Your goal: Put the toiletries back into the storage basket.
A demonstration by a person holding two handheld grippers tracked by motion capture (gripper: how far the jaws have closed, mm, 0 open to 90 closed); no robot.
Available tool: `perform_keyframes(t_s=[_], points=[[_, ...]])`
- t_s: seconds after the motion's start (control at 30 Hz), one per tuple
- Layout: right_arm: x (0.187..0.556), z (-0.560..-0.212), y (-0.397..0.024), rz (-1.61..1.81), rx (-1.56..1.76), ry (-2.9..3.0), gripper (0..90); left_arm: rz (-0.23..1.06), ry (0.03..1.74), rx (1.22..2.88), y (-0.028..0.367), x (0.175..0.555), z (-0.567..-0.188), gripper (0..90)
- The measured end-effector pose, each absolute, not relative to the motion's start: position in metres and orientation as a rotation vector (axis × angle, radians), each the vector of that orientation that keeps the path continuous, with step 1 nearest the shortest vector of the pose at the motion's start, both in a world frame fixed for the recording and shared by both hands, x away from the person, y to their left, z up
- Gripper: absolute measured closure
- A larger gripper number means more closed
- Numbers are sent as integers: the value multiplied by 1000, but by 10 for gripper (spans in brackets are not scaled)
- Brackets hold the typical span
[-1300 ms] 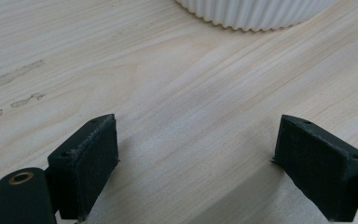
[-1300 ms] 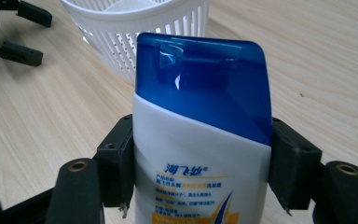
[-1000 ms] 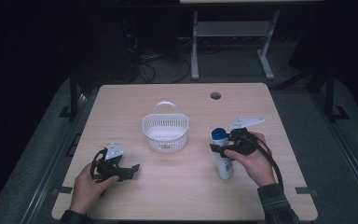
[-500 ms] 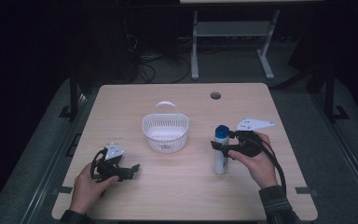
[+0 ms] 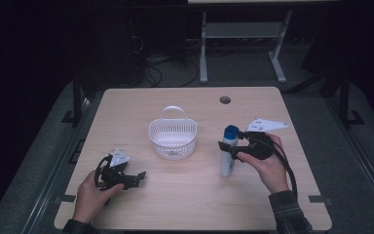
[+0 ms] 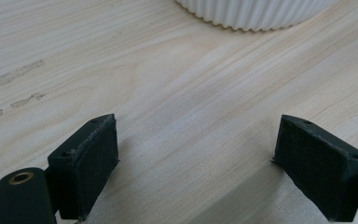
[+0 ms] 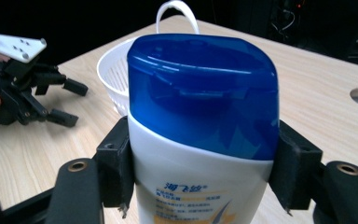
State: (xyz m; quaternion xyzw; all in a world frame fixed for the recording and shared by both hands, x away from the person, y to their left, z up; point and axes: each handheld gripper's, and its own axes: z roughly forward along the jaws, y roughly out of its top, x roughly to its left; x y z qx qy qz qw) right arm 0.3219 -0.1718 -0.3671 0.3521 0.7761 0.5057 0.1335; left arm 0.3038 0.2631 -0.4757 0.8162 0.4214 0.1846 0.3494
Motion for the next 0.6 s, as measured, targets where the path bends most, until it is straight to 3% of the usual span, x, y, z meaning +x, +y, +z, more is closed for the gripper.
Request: perform_keyframes(t_s=[0.6], points=[[336, -337, -158, 1490, 957, 2238, 343, 481, 1091, 2116, 263, 304, -476, 126]])
